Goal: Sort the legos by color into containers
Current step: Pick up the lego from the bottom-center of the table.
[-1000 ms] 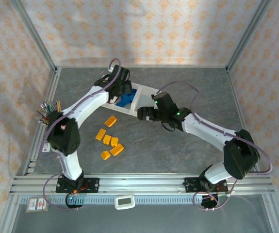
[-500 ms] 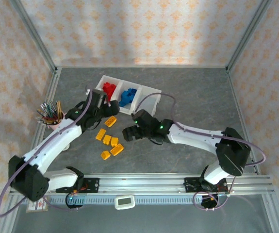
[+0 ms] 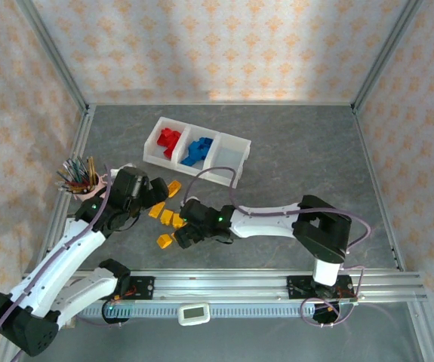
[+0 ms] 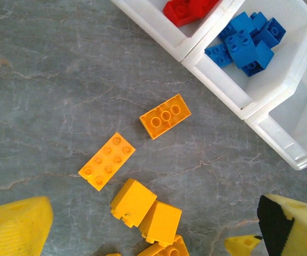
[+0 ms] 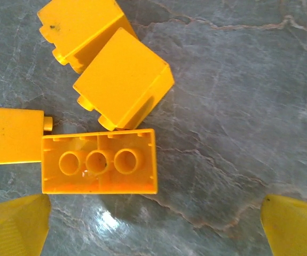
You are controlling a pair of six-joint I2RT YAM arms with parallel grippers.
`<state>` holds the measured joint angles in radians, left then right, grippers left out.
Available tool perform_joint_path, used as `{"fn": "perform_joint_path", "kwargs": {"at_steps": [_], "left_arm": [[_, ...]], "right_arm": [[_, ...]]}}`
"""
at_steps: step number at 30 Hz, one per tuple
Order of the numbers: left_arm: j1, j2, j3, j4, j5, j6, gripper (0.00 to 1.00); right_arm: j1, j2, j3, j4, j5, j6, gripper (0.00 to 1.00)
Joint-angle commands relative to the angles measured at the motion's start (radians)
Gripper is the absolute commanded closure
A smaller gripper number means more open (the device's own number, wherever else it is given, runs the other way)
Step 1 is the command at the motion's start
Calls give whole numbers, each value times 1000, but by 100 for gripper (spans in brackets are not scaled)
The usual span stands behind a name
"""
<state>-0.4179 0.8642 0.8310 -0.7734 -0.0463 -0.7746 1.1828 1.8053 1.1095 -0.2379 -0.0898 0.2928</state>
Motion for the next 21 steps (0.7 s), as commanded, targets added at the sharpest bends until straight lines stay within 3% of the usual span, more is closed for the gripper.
{"fn": "perform_joint_path", "kwargs": {"at_steps": [1, 13, 21], "left_arm": [[7, -30, -16, -75, -44, -49, 0], [8, -52, -39, -74, -56, -78, 1], [7, -50, -47, -70, -54, -76, 0]], "right_arm": [[19, 29, 47, 29, 27, -31, 0], [35, 127, 100, 17, 42, -42, 2], [35, 174, 143, -6, 97, -53, 14]]}}
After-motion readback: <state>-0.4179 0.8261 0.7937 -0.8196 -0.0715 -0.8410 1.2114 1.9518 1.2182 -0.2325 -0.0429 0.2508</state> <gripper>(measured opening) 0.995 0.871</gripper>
